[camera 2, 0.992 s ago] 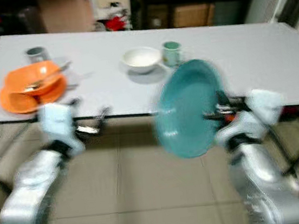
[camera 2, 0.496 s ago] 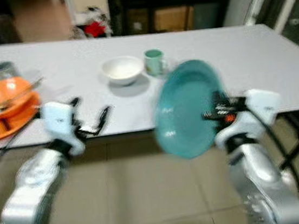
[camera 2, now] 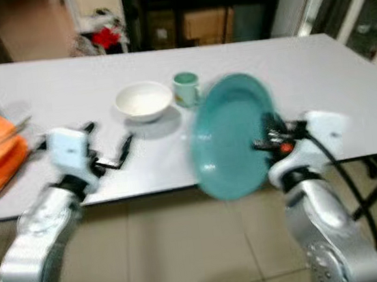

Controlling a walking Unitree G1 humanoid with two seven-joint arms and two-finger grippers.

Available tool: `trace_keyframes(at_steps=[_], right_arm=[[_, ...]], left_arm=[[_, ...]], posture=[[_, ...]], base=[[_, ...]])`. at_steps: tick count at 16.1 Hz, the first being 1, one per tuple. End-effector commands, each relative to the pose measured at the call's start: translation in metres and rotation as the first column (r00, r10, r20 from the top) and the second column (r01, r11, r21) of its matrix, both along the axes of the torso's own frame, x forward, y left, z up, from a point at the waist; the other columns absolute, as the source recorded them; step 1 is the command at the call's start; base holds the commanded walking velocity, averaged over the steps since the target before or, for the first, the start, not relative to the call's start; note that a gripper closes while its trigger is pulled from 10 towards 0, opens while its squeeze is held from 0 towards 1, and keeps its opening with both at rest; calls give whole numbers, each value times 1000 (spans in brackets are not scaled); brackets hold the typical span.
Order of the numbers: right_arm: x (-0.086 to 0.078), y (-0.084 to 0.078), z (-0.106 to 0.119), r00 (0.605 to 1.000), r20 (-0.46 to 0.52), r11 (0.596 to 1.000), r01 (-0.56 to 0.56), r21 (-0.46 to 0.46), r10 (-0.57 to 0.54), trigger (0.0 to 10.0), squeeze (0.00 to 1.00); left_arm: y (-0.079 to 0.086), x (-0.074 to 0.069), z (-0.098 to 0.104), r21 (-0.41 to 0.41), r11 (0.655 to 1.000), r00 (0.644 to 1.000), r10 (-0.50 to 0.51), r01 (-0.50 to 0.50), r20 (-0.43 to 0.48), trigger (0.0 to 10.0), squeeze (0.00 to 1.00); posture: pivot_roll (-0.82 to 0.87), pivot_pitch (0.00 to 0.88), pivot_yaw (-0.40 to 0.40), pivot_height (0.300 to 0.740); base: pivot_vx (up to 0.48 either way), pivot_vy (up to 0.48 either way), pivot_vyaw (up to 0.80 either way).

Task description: Setting the table

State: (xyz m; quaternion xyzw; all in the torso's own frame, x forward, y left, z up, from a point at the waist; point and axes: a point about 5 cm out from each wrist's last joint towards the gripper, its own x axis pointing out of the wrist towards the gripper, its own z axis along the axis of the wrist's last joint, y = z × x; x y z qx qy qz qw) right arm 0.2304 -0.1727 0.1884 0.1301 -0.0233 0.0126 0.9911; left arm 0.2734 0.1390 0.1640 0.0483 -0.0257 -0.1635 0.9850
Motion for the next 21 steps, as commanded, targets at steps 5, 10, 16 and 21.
trace_keyframes(at_steps=[5, 10, 16, 21], right_arm=[[-2, -8, 8, 998, 44, 999, 34, -6, -34, 10000, 0], [-1, -7, 9, 998, 49, 1000, 28, 0, -28, 10000, 0], [-1, -7, 9, 998, 50, 1000, 27, 3, -27, 10000, 0], [-3, -7, 11, 997, 69, 999, 29, 39, -31, 10000, 0]], left_arm=[[-10, -1, 1, -2, 999, 999, -33, 33, 3, 10000, 0], [-10, -1, 1, 0, 999, 999, -34, 34, 4, 10000, 0], [-11, -1, 1, 0, 999, 999, -39, 39, 4, 10000, 0], [-6, -1, 1, 21, 999, 999, -45, 45, 1, 10000, 0]], posture=[[-21, 0, -37, 740], [-18, 0, -38, 740], [-20, 0, -37, 740], [-21, 0, -21, 740]], base=[[344, 0, 0], [344, 0, 0], [336, 0, 0], [0, 0, 0]])
